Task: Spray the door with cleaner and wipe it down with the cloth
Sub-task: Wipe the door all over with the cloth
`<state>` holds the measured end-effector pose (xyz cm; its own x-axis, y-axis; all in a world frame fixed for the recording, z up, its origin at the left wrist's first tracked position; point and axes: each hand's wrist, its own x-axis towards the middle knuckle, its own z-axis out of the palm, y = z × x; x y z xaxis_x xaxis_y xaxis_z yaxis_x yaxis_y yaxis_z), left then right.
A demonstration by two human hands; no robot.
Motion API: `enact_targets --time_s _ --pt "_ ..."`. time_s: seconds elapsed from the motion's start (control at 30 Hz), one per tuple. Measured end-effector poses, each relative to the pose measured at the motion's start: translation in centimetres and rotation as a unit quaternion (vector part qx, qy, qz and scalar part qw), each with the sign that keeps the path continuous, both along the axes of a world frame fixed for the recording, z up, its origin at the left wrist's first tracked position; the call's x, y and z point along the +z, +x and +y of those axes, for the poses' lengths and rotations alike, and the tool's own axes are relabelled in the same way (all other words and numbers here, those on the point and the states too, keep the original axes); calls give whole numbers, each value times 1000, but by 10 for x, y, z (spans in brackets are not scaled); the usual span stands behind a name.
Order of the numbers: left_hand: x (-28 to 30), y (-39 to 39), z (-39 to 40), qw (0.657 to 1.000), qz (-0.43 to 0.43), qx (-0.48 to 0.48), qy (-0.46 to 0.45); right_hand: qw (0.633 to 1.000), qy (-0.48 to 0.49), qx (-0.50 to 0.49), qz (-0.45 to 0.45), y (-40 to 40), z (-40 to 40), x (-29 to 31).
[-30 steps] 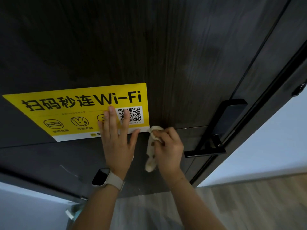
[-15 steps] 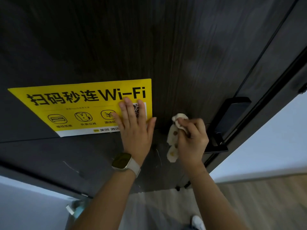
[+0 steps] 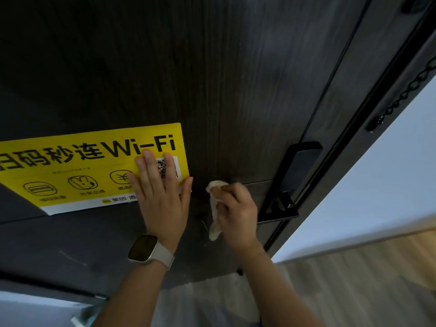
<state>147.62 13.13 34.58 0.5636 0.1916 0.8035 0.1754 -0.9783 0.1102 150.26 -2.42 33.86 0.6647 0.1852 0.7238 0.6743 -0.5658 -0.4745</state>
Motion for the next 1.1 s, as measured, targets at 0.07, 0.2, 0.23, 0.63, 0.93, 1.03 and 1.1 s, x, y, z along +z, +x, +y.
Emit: enact_targets --time_s 0.07,0.2,0.23,0.63,0.93,1.03,1.1 --pt "0 -2 0 1000 3 2 -2 998 41 -47 -22 12 -23 15" --pt "1 -5 1 1000 12 8 2 982 137 -103 -81 36 -47 37" --pt "2 -5 1 1000 14 6 2 982 135 -101 -86 38 -48 31" --pt "2 -6 4 1000 17 5 13 974 172 -126 -73 39 -51 31" --pt "5 -17 7 999 35 1 14 988 114 -79 62 10 -33 11" --pt "11 -26 9 998 56 -14 10 984 162 -70 18 7 -16 29" --pt "16 -34 8 997 73 -34 0 991 122 -42 29 2 -6 22"
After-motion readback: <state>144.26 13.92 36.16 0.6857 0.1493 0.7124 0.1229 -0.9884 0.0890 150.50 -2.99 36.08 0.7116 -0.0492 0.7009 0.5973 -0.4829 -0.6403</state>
